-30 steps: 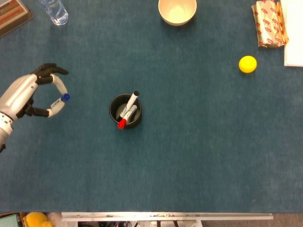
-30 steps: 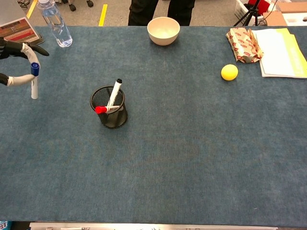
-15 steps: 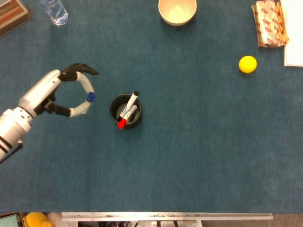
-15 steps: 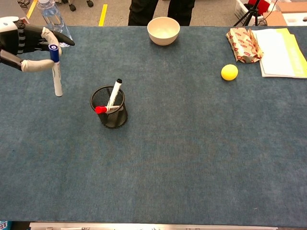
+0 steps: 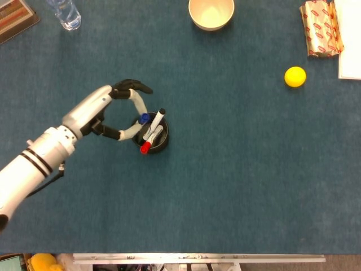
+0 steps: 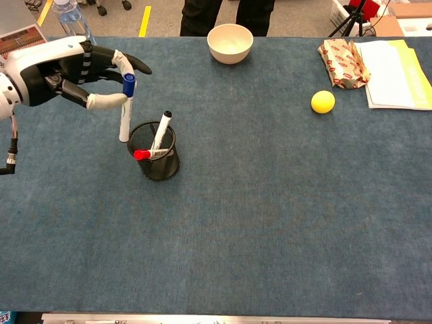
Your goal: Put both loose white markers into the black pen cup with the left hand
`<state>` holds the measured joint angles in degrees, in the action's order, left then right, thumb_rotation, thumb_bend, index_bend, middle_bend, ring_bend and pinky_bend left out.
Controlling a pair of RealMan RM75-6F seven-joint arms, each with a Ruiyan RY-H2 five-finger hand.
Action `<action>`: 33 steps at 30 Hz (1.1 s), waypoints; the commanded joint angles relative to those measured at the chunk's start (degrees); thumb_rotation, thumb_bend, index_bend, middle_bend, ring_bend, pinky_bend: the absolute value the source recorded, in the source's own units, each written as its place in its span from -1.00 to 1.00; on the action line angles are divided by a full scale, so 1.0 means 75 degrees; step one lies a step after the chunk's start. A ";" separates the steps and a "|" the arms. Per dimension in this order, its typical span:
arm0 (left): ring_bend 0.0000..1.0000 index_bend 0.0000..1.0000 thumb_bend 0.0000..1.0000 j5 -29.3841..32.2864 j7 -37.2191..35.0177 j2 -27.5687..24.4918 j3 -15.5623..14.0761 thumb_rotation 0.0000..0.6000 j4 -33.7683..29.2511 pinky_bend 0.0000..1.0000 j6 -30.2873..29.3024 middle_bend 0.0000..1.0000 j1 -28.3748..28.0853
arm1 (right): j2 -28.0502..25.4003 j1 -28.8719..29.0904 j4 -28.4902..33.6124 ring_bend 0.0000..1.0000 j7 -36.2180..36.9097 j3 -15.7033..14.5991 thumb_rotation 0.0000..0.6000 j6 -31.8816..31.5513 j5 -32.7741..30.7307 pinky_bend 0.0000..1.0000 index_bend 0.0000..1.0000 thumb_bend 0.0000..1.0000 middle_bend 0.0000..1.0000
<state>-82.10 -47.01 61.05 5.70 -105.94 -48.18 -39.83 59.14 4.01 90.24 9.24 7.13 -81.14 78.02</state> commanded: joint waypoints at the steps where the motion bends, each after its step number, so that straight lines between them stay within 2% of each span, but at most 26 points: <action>1: -0.82 0.16 -0.35 0.0268 0.0252 0.0231 0.0118 1.00 0.0007 -0.67 0.0135 -0.58 -0.0119 | -0.0006 -0.0017 -0.0023 -0.68 0.0026 0.0002 1.00 -0.0006 -0.0016 -0.37 -0.59 -0.74 -0.39; 11: -0.82 0.15 -0.35 0.1006 0.1099 0.0742 0.0406 1.00 0.0067 -0.67 0.0422 -0.58 -0.0412 | 0.0047 -0.0046 -0.0203 -0.68 0.0148 -0.0004 1.00 0.0061 -0.0090 -0.37 -0.59 -0.74 -0.39; 20: -0.82 0.15 -0.36 0.1282 0.1559 0.0990 0.0410 1.00 0.0325 -0.67 0.0468 -0.58 -0.0381 | 0.0058 -0.0034 -0.0283 -0.68 0.0177 0.0018 1.00 0.0118 -0.0125 -0.37 -0.59 -0.74 -0.39; 28: -0.82 0.12 -0.35 0.1142 0.1508 0.0926 0.0309 1.00 0.0521 -0.67 0.0541 -0.59 -0.0220 | 0.0039 -0.0033 -0.0199 -0.68 0.0093 0.0037 1.00 0.0105 -0.0134 -0.37 -0.59 -0.74 -0.39; 29: -0.83 0.05 -0.35 0.1056 0.1491 0.0903 0.0273 1.00 0.0536 -0.67 0.0585 -0.62 -0.0216 | 0.0037 -0.0031 -0.0187 -0.68 0.0083 0.0040 1.00 0.0101 -0.0128 -0.37 -0.59 -0.74 -0.39; 31: -0.86 -0.25 -0.35 0.0811 0.1444 0.0837 0.0185 1.00 0.0577 -0.67 0.0665 -0.72 -0.0206 | 0.0029 -0.0019 -0.0154 -0.68 0.0056 0.0044 1.00 0.0100 -0.0111 -0.37 -0.59 -0.74 -0.39; 33: -0.95 -0.64 -0.35 0.0574 0.1394 0.0749 0.0107 1.00 0.0622 -0.67 0.0726 -0.87 -0.0205 | 0.0017 -0.0009 -0.0119 -0.68 0.0023 0.0049 1.00 0.0100 -0.0101 -0.37 -0.59 -0.74 -0.39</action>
<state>-76.34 -36.13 67.31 7.17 -101.66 -43.31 -41.44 59.30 3.91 89.31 9.45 7.48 -80.39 77.24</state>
